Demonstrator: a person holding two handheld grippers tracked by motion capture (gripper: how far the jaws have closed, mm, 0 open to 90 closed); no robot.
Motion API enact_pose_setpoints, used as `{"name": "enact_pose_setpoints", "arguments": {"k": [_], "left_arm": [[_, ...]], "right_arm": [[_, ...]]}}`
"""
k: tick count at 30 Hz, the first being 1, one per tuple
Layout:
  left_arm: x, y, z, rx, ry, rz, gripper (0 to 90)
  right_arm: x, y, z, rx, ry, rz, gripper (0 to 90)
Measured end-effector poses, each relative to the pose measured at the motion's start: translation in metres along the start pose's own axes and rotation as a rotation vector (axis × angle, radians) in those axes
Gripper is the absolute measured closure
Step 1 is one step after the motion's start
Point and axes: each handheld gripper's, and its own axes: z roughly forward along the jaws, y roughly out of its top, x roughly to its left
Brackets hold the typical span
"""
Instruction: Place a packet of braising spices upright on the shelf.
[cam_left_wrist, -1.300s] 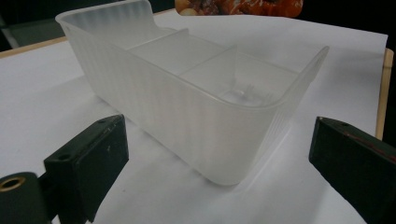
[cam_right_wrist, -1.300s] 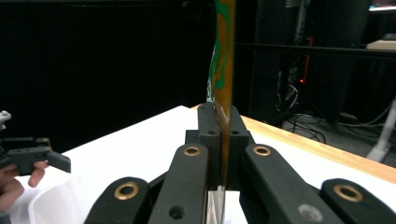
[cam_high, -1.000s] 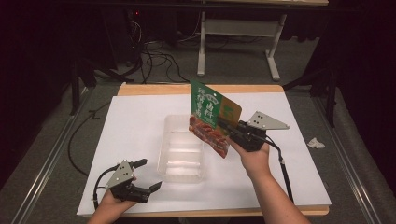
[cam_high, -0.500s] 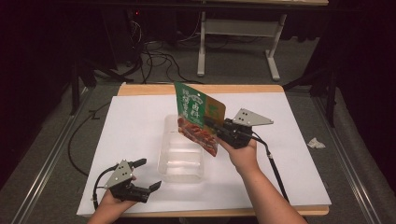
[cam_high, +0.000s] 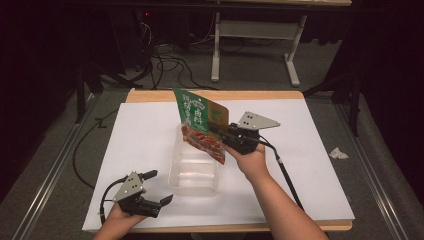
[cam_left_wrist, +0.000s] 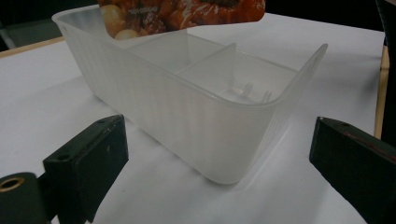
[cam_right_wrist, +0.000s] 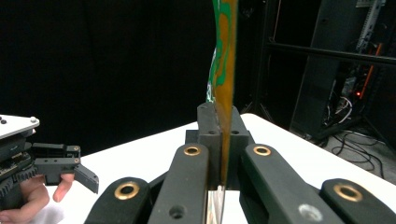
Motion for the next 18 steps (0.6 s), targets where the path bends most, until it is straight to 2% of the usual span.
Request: {"name": "enact_pose_setpoints", "arguments": {"k": [4, 10, 18], "left_arm": [[0.000, 0.000, 0.000, 0.003, 0.001, 0.005, 5.1], [0.000, 0.000, 0.001, 0.002, -0.002, 0.003, 5.1], [0.000, 0.000, 0.000, -0.002, -0.001, -0.001, 5.1]], "right_arm": [[0.002, -0.003, 0.006, 0.005, 0.010, 0.008, 90.0], [0.006, -0.006, 0.009, 0.015, 0.017, -0.004, 90.0], [-0.001, -0.009, 0.014, 0.034, 0.010, 0.003, 90.0]]}}
